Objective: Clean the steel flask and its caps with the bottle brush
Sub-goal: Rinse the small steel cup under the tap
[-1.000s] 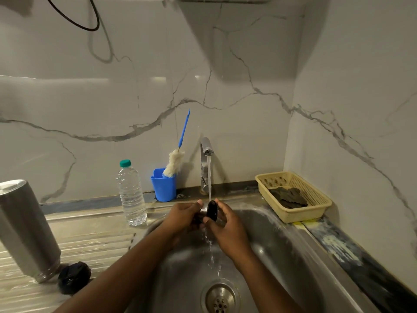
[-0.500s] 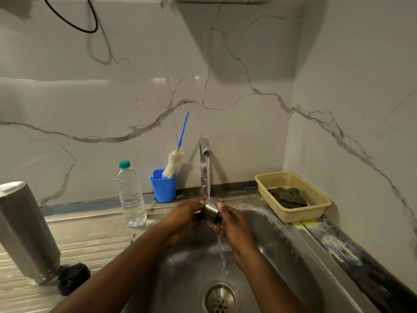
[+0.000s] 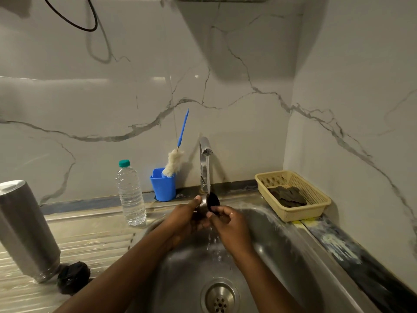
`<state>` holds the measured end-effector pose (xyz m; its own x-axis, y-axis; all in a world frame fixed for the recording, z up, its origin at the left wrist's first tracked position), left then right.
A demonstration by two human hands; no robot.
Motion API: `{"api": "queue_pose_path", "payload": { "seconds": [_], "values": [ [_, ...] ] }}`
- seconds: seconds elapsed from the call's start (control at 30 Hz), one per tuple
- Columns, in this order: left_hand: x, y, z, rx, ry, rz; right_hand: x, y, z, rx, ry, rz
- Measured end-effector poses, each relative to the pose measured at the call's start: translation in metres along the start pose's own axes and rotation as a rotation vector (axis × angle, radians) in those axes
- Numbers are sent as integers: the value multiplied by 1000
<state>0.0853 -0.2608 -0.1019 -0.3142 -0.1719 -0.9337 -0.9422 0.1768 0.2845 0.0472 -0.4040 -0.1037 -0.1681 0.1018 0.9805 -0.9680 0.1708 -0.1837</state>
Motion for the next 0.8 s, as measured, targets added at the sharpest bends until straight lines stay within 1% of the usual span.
{"api": "queue_pose_path", "payload": {
  "seconds": [0.07,0.13,0.23,0.33,0.43,0.5,0.57,0.6,0.7,0.73,0.8],
  "values": [
    [11,-1,-1,4,34,56,2,-2,3,-33,2,18],
    [19,-3,2,6,14,69,3,-3,6,-68,32,38],
    [15,-1,3,69,-74,-6,0,-4,9,-103,70,58],
    [5,5,1,140,-215,-102,-3,-3,6,-57,48,50],
    [2,5,7,88,-357,-179,-2,-2,2,3,-3,19],
    [0,2,15,20,-337,-214,-2,-3,2,8,-39,1],
    [-1,1,23,-43,-256,-231,-3,-4,3,-8,-96,-18],
    [-2,2,22,-45,-263,-253,-5,-4,5,-24,-113,-28],
    [1,7,12,-3,-442,-317,-6,-6,9,-69,-127,-34],
    [3,7,10,2,-441,-317,-6,-6,11,-83,-130,-33],
    [4,6,10,-7,-359,-301,-6,-7,13,-111,-129,-27]
  ]
}}
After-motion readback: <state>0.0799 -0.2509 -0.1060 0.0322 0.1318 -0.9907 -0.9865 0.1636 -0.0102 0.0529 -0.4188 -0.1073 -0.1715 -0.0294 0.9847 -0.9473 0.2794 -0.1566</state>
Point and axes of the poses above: each hand's wrist, its own y-axis away from the middle knuckle, its own z-axis out of the back of the hand, x = y × z, the point moved 8 cm from there along -y, towards the middle knuckle, and after that the axes turned 1 degree about -y, right-handed, at the moved point
